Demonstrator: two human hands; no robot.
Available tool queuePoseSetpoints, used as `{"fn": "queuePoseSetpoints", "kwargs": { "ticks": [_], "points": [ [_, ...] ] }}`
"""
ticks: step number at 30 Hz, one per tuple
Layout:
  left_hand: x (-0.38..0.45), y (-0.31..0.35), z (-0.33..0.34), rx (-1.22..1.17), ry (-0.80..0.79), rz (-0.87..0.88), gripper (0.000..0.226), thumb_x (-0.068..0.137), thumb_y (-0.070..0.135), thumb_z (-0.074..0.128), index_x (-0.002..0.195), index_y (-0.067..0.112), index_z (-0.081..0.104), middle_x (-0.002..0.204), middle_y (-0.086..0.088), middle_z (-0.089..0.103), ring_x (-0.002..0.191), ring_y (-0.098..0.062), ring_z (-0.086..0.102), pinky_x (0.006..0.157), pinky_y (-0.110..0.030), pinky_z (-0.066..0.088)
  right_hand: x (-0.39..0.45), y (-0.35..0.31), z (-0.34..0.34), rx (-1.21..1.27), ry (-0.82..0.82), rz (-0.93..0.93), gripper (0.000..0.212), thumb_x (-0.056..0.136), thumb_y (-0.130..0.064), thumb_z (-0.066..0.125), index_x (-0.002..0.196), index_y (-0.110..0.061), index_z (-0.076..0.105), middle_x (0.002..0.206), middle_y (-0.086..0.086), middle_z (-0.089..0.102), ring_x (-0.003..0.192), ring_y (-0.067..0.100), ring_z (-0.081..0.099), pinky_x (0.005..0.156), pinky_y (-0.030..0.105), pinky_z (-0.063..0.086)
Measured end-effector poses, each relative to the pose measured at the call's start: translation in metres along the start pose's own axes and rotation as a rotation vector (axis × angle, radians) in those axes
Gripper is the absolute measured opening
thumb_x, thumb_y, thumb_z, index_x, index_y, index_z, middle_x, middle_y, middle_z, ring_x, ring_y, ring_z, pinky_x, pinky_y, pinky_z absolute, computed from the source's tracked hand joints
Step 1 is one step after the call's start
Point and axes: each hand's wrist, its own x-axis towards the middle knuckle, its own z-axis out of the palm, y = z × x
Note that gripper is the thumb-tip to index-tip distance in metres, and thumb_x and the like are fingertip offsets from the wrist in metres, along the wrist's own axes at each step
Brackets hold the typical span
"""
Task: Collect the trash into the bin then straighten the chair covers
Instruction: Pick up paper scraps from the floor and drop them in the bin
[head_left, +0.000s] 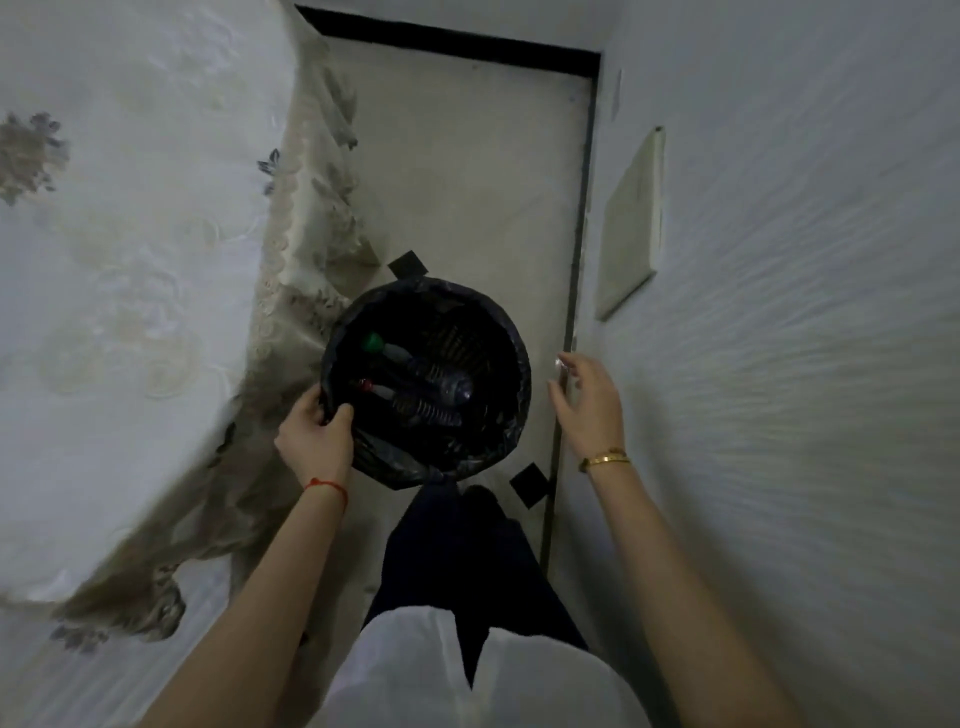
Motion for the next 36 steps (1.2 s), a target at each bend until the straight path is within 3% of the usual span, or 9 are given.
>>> {"fn": "queuePoseSetpoints", "kwargs": {
  "ticks": [9, 12, 17, 20, 22, 26, 28, 31, 36],
  "points": [
    [0.141, -0.099, 0.19, -0.083, 0.074, -0.139, 0.039, 0.088, 0.002, 0.06, 0.127, 0.001, 0.058, 0.115, -0.004, 0.061, 0.104, -0.014, 0.056, 0.086, -0.023, 0.042, 0.138, 0.188, 0.173, -0.054, -0.06, 0.12, 0.037, 0.09, -0.017, 0.059, 0.125, -0.01, 0.054, 0.119, 0.009, 0.059, 0.11, 0.023, 0.055, 0.092, 0.024, 0.04],
    [0.186, -0.153, 0.247, -0.11, 0.105, -0.161, 0.041, 0.087, 0.004, 0.062, 0.128, 0.002, 0.057, 0.117, -0.008, 0.064, 0.106, -0.018, 0.06, 0.088, -0.025, 0.045, 0.176, 0.256, 0.248, -0.079, -0.108, 0.155, 0.038, 0.089, -0.017, 0.06, 0.126, -0.008, 0.054, 0.121, 0.012, 0.059, 0.109, 0.027, 0.056, 0.093, 0.032, 0.045],
    [0.246, -0.225, 0.311, -0.112, 0.067, -0.134, 0.04, 0.084, 0.011, 0.066, 0.124, 0.009, 0.062, 0.111, -0.011, 0.07, 0.103, -0.021, 0.067, 0.092, -0.038, 0.054, 0.222, 0.348, 0.358, -0.146, -0.172, 0.174, 0.039, 0.089, -0.017, 0.061, 0.126, -0.006, 0.053, 0.121, 0.013, 0.059, 0.11, 0.028, 0.055, 0.094, 0.035, 0.043],
    [0.269, -0.249, 0.334, -0.148, 0.083, -0.111, 0.039, 0.085, 0.008, 0.066, 0.124, 0.008, 0.062, 0.107, -0.009, 0.07, 0.098, -0.017, 0.067, 0.079, -0.017, 0.055, 0.238, 0.392, 0.411, -0.205, -0.231, 0.195, 0.039, 0.091, -0.02, 0.058, 0.128, -0.008, 0.052, 0.124, 0.013, 0.057, 0.114, 0.028, 0.052, 0.096, 0.034, 0.041],
    [0.279, -0.257, 0.344, -0.191, 0.084, -0.108, 0.041, 0.085, 0.005, 0.066, 0.126, 0.008, 0.061, 0.107, -0.008, 0.07, 0.096, -0.015, 0.067, 0.077, -0.012, 0.054, 0.247, 0.412, 0.438, -0.244, -0.272, 0.225, 0.04, 0.091, -0.019, 0.058, 0.129, -0.01, 0.05, 0.127, 0.012, 0.055, 0.116, 0.027, 0.05, 0.098, 0.035, 0.041],
    [0.295, -0.277, 0.355, -0.234, 0.086, -0.116, 0.04, 0.084, 0.006, 0.068, 0.121, 0.021, 0.064, 0.103, -0.001, 0.072, 0.094, -0.011, 0.069, 0.085, -0.026, 0.056, 0.261, 0.436, 0.477, -0.313, -0.316, 0.249, 0.042, 0.087, -0.013, 0.059, 0.128, -0.009, 0.051, 0.127, 0.013, 0.052, 0.114, 0.03, 0.049, 0.096, 0.038, 0.042],
    [0.3, -0.283, 0.357, -0.237, 0.104, -0.119, 0.038, 0.083, 0.006, 0.069, 0.112, 0.031, 0.065, 0.098, 0.004, 0.072, 0.09, -0.005, 0.069, 0.079, -0.02, 0.056, 0.264, 0.444, 0.489, -0.346, -0.309, 0.257, 0.039, 0.086, -0.009, 0.058, 0.124, -0.007, 0.053, 0.124, 0.016, 0.051, 0.111, 0.032, 0.049, 0.091, 0.038, 0.044],
    [0.304, -0.286, 0.357, -0.218, 0.11, -0.107, 0.039, 0.082, 0.004, 0.068, 0.116, 0.024, 0.067, 0.097, 0.002, 0.072, 0.088, -0.004, 0.069, 0.075, -0.016, 0.055, 0.269, 0.448, 0.497, -0.377, -0.282, 0.243, 0.026, 0.087, -0.006, 0.057, 0.113, -0.004, 0.056, 0.115, 0.017, 0.051, 0.103, 0.032, 0.05, 0.083, 0.035, 0.044],
    [0.305, -0.276, 0.352, -0.181, 0.113, -0.114, 0.041, 0.081, 0.007, 0.069, 0.12, 0.019, 0.066, 0.102, -0.004, 0.073, 0.098, -0.015, 0.069, 0.091, -0.036, 0.055, 0.274, 0.409, 0.465, -0.143, -0.02, 0.281, 0.022, 0.085, -0.006, 0.062, 0.107, -0.005, 0.06, 0.108, 0.014, 0.056, 0.093, 0.027, 0.058, 0.08, 0.026, 0.045]
  ]
}}
